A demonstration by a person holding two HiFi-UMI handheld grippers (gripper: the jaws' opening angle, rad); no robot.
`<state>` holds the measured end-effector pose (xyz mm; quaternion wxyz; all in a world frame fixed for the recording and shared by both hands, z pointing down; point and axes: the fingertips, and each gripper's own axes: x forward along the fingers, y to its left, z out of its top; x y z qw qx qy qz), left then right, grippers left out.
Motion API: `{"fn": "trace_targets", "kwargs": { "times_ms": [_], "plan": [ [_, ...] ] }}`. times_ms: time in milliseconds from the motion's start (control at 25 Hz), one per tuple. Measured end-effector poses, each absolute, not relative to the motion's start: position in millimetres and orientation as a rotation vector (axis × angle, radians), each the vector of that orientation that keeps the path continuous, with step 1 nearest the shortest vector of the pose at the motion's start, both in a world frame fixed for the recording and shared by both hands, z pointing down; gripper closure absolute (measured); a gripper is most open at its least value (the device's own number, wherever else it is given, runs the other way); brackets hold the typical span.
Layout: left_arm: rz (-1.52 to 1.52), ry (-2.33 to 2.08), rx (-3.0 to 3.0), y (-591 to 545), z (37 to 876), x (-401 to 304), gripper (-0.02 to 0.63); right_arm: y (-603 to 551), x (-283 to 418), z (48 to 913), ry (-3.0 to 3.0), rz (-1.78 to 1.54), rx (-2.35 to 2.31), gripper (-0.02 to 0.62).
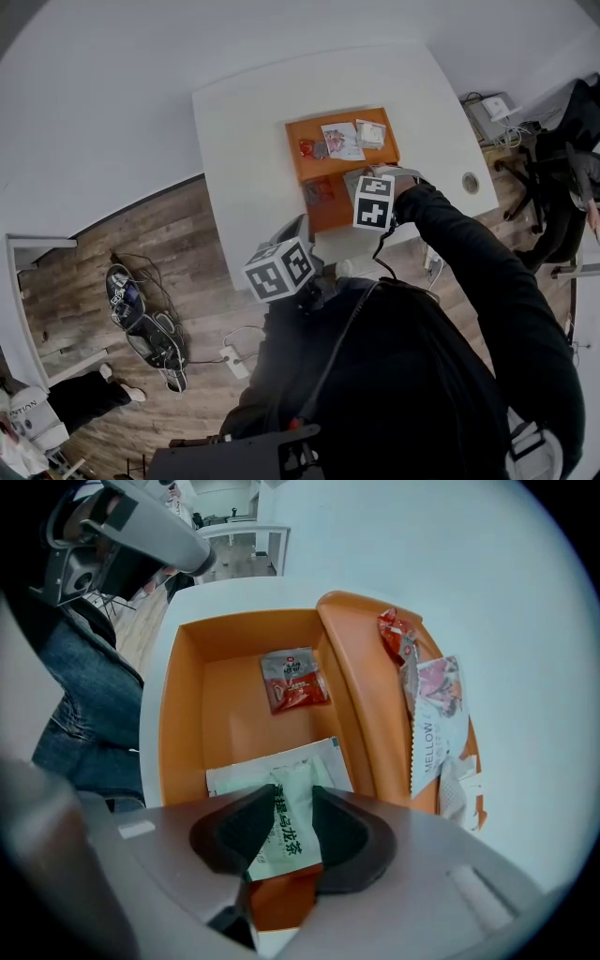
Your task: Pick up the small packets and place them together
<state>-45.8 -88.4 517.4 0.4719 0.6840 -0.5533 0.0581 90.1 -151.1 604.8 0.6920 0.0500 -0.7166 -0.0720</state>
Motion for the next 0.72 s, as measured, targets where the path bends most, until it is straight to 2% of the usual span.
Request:
{"fn": "trace_targets", "kwargs": {
  "times_ms": [400,720],
  "plan": [
    [0.143,-1.377,1.676,-90.5,516.2,-55.0,0.607,-150.9,92.8,602.5,-1.621,-0.192,0.114,0.538],
    [0.148,-1.363,1.677,-88.6,517.7,-50.9,0.607,-151.0,102.6,589.4,-1.661,-0.165,0.140,0.545]
  ]
}}
